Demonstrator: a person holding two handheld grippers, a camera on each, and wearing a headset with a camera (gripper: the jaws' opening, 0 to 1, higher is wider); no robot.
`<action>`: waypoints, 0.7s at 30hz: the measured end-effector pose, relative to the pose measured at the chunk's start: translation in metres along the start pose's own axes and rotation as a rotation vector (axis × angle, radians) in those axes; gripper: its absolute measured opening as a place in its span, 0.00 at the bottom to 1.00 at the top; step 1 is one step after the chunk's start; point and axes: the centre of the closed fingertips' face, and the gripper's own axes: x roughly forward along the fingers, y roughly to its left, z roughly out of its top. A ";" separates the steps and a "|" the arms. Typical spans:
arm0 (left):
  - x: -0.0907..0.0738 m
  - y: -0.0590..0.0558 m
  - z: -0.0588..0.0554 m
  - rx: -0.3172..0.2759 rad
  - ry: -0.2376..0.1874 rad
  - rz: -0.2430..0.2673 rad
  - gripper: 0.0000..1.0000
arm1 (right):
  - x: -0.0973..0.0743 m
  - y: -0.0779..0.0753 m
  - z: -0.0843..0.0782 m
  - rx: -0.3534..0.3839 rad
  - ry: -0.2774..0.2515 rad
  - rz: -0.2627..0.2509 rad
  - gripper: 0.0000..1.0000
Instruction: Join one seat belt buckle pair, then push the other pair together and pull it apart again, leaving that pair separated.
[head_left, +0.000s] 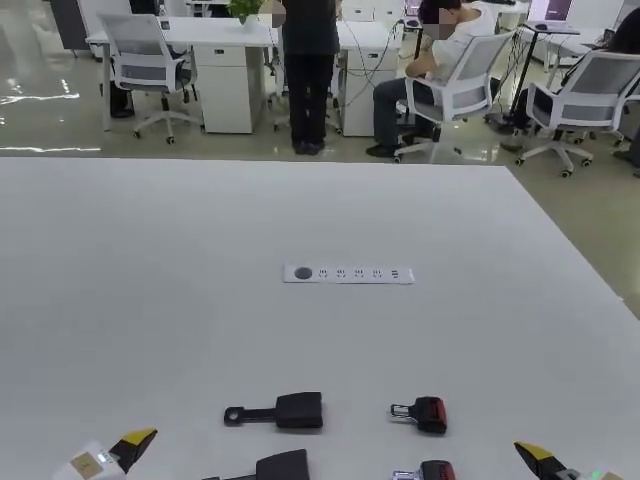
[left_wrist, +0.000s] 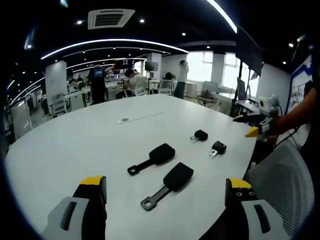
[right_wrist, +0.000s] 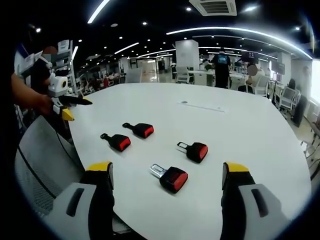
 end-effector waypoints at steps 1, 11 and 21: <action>0.000 0.001 -0.001 -0.001 -0.001 0.000 1.00 | 0.000 0.000 -0.001 -0.001 0.002 -0.001 0.89; -0.001 0.003 -0.002 -0.001 -0.002 0.004 1.00 | -0.001 -0.001 -0.001 -0.002 0.001 -0.007 0.90; -0.003 0.004 -0.004 -0.002 0.000 0.006 1.00 | -0.002 0.002 0.001 -0.003 0.000 -0.005 0.89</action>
